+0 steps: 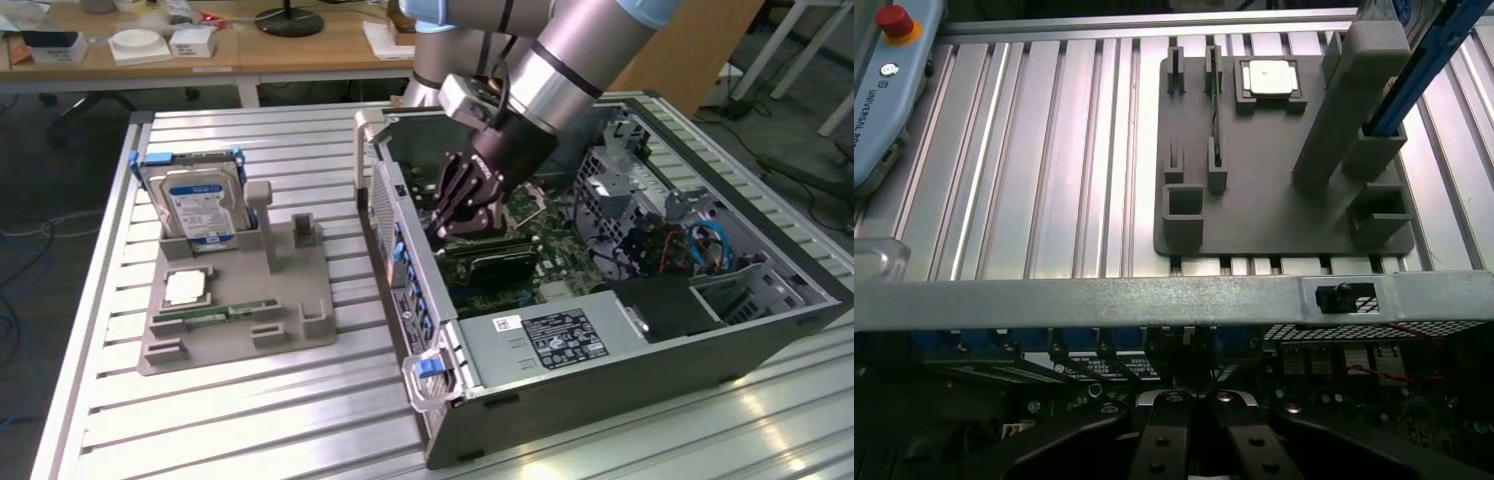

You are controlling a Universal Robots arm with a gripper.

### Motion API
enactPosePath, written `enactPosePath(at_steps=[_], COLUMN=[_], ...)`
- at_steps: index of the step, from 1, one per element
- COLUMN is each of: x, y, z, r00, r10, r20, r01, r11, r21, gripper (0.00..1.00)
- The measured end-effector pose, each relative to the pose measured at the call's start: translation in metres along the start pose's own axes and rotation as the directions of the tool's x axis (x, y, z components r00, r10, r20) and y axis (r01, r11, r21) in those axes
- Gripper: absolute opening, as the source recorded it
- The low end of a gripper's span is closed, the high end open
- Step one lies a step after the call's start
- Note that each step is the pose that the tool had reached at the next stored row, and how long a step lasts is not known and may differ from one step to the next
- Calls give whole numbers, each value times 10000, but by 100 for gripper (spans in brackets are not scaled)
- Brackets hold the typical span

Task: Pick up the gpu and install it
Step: 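Press down on the gpu until it lock into place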

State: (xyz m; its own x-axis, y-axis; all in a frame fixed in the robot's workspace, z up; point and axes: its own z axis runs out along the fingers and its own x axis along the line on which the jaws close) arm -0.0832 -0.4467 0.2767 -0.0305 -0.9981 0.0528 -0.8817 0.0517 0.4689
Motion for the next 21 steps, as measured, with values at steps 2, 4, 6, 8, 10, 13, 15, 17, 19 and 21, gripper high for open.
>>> enactPosePath(at_steps=[2, 4, 6, 8, 10, 13, 15, 17, 19, 21], x=[-1, -1, -1, -2, -2, -2, -3, -3, -3, -5], y=[-5, -8, -11, -15, -19, -25, -27, -27, -30, -46], z=[8, 15, 20, 27, 33, 44, 48, 48, 48, 42], r00=[10000, 10000, 10000, 10000, 10000, 10000, 10000, 10000, 10000, 10000], r10=[-2, -3, -2, -2, -3, -3, -4, -2, -2, 2], r20=[0, 2, 1, 0, -1, -2, -1, 0, 2, 13], r01=[2, 3, 2, 2, 3, 3, 4, 2, 2, -2], r11=[10000, 10000, 10000, 10000, 10000, 10000, 10000, 10000, 10000, 10000], r21=[-3, -4, -5, -5, -5, -6, -5, -5, -10, -43], gripper=[10, 10, 10, 10, 10, 10, 10, 10, 10, 10])
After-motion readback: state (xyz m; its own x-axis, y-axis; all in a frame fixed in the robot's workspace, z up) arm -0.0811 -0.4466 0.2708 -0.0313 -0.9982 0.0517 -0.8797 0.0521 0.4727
